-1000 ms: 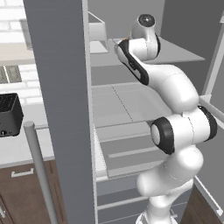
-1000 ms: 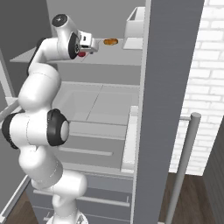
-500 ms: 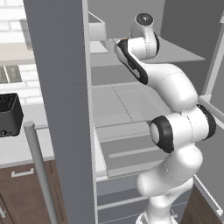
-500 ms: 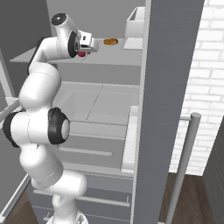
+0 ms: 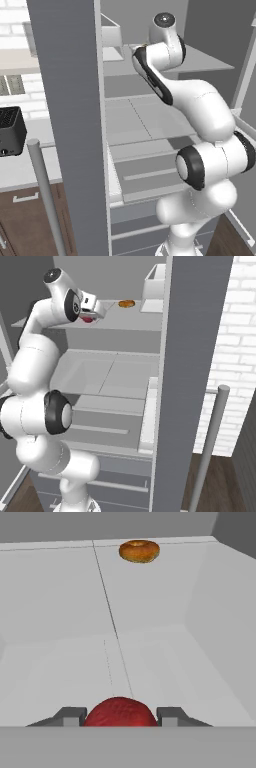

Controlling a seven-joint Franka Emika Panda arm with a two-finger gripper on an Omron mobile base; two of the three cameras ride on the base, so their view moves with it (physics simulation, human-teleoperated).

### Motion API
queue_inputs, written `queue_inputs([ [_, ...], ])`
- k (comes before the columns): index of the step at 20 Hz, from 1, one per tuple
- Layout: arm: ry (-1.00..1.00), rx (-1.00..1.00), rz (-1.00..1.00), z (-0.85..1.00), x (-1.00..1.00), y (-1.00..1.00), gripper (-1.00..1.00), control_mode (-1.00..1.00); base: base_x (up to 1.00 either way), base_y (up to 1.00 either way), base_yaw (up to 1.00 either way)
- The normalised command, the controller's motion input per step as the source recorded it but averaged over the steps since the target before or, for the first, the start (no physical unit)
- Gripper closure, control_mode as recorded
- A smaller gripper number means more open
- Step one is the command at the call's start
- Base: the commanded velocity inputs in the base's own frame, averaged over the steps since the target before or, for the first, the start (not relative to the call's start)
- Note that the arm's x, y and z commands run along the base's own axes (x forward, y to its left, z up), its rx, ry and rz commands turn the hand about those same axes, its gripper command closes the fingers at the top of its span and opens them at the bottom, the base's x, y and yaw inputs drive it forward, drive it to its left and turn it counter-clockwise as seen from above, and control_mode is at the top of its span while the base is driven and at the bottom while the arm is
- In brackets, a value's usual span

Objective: Take the strawberry from the fridge and place it on top of the pancake, located on the dining counter.

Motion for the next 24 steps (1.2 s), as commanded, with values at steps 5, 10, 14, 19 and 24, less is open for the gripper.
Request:
queue_inputs([
  [5, -0.02, 0.12, 0.01, -0.01, -1.0, -0.06, 1.0, -1.0, 0.0, 0.0, 0.0],
  [10, 0.0, 0.07, 0.06, -0.11, -1.0, 0.0, 1.0, -1.0, 0.0, 0.0, 0.0],
  [14, 0.0, 0.0, 0.14, -0.51, -1.0, -0.03, 1.0, -1.0, 0.0, 0.0, 0.0],
  [19, 0.0, 0.0, 0.17, -0.75, -0.98, -0.32, 1.0, -1.0, 0.0, 0.0, 0.0],
  [24, 0.12, -0.16, 0.11, -0.86, -0.56, -0.18, 1.0, -1.0, 0.0, 0.0, 0.0],
])
